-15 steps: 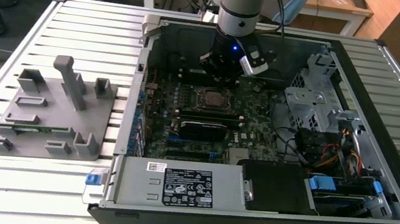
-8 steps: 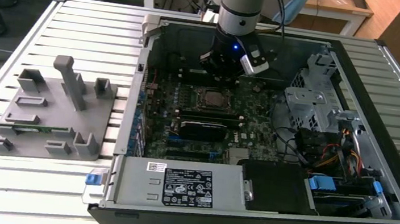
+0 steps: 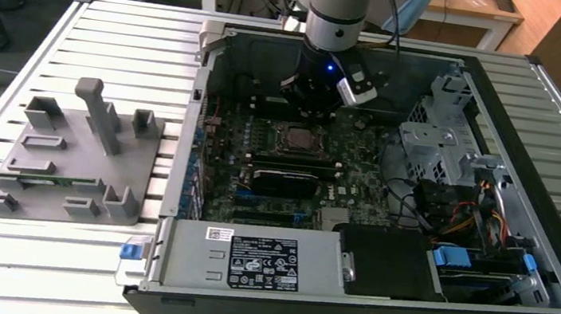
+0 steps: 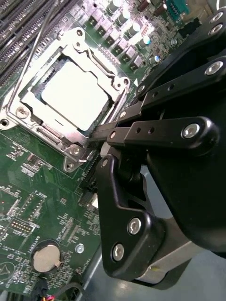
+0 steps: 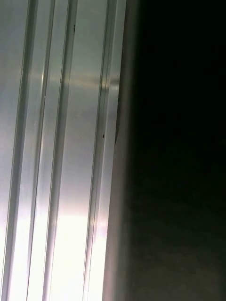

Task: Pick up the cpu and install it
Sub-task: 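Install the first cpu locking lever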

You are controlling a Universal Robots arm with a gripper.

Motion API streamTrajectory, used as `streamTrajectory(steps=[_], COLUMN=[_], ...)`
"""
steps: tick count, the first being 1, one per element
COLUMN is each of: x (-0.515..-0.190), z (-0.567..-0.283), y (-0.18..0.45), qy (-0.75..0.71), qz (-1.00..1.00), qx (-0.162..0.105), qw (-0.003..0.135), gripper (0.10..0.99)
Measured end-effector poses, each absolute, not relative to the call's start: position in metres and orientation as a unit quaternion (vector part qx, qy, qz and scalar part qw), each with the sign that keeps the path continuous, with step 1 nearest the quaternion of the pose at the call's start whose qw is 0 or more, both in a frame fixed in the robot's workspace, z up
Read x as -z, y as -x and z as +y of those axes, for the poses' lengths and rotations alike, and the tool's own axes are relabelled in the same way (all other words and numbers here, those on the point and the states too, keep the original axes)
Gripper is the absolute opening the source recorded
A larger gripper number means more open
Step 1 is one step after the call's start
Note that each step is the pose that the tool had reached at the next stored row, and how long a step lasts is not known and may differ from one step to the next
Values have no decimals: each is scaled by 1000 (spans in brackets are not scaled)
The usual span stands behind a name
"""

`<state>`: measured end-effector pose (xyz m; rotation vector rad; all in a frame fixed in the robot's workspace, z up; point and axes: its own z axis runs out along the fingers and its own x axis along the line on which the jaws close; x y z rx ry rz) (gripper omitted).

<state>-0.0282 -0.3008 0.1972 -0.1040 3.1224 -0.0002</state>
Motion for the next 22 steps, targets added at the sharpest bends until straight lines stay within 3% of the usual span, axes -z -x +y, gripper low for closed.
streamTrajectory(steps=[6,22], x=[-195,-202], z=[-301,-300], y=[28,28], qy=[33,35], qz=[999,999], qx=[2,-25], qw=[9,7], gripper=[106,106])
